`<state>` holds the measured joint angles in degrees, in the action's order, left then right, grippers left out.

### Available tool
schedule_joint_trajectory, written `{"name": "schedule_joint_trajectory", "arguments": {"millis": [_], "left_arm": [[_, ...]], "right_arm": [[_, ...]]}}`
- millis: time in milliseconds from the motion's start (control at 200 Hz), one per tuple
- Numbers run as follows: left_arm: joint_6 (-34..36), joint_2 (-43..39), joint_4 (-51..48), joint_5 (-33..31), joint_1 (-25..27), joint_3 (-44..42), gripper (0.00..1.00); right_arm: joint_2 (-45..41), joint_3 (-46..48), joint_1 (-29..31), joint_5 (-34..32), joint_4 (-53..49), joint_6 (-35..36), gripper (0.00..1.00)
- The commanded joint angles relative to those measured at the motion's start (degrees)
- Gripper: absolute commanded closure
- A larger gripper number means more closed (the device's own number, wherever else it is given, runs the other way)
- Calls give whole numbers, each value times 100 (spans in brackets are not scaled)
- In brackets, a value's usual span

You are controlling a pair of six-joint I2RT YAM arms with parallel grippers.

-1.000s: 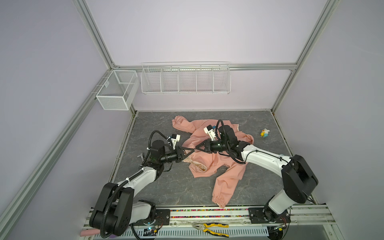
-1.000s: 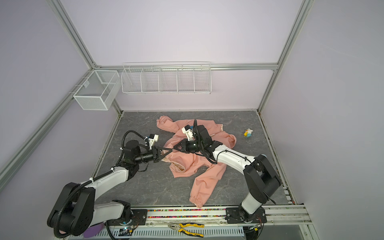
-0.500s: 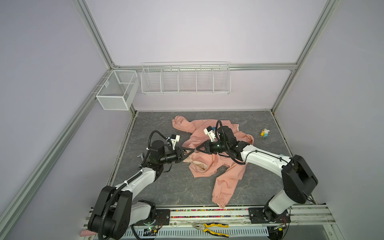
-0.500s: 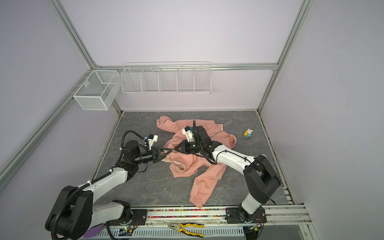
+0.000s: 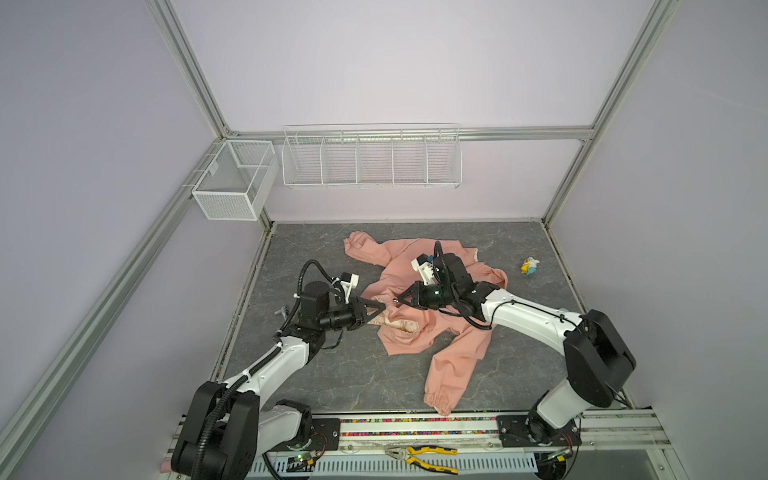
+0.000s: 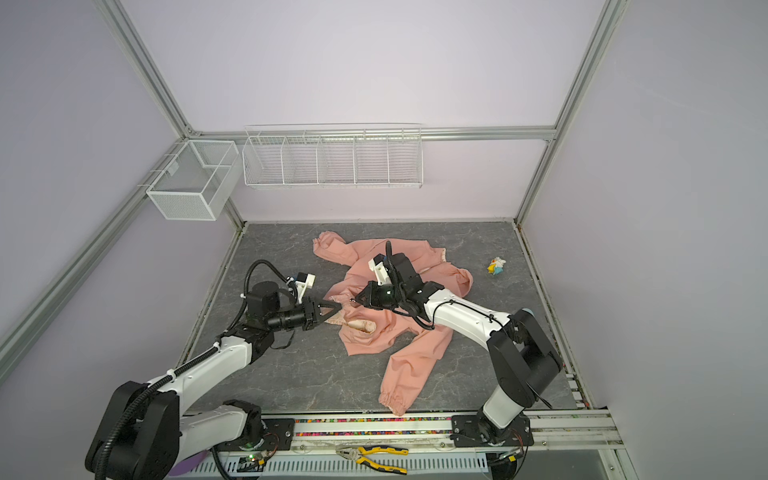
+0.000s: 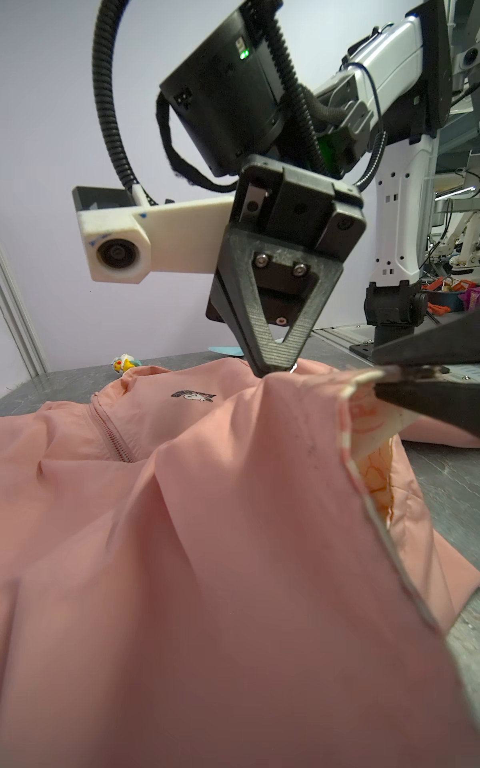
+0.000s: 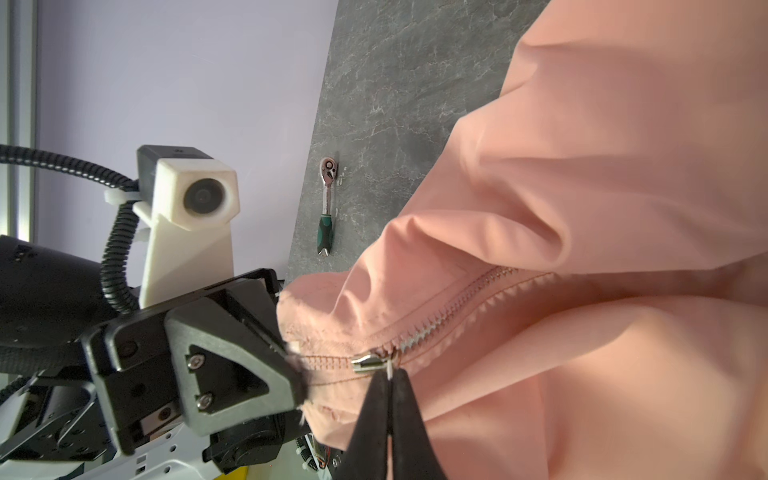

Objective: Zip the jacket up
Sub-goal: 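Grasp the metal zipper slider with the right gripper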

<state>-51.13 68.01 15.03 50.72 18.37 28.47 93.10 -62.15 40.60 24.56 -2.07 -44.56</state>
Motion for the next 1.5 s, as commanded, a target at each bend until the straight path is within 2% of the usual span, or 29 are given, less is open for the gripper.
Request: {"name": "schedule_joint_trajectory", "arguments": {"millis": [0,75,760,1500], "left_arm": [[113,-103,-127,-114,5,151,96],[124,-128,-156,-124,7,147,100],[419,-664,-839,-474,0,148,100],[921,-1207,-1961,-1441,0,156,100]], "right_arm": [[-265,-113,-26,-260,-195,177,93],[-284,-122,-22,-310,-249,216,93],[-14,-677,-30,-998,-985,765,93],[364,-1255,-62,-1924,-1944,1386,93]]}}
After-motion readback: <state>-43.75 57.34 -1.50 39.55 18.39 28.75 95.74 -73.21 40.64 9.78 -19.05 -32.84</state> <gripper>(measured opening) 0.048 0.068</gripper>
